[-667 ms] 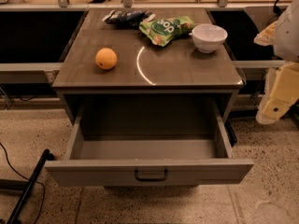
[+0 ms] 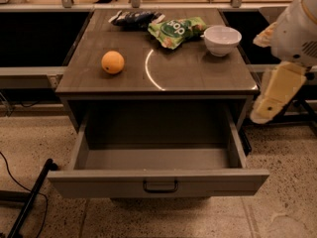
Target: Place orange into top drawer
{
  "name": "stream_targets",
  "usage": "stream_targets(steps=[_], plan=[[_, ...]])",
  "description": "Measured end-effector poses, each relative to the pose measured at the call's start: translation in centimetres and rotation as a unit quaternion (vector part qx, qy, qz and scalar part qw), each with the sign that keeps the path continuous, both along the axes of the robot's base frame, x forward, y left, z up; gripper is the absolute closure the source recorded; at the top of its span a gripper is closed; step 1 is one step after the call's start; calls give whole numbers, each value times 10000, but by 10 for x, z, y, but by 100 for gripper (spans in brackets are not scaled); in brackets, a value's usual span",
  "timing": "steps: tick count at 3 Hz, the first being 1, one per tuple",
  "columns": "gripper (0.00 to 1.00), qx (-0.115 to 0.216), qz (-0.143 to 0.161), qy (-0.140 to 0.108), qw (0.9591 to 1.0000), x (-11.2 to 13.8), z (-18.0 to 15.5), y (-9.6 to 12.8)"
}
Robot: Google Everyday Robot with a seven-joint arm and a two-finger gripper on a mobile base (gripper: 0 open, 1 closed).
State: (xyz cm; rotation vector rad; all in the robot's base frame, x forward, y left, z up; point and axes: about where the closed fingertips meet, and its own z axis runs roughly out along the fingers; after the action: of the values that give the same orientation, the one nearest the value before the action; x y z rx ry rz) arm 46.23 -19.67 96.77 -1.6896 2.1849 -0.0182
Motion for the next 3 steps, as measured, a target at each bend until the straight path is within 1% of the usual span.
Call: stream_targets(steps=[1,2,3], plan=[[0,451,-28,-62,9990,26,-11,21],[0,1031,-57,-112,9946,58,-26,44],[0,1033,-58,-113,9946,59,-26,44]])
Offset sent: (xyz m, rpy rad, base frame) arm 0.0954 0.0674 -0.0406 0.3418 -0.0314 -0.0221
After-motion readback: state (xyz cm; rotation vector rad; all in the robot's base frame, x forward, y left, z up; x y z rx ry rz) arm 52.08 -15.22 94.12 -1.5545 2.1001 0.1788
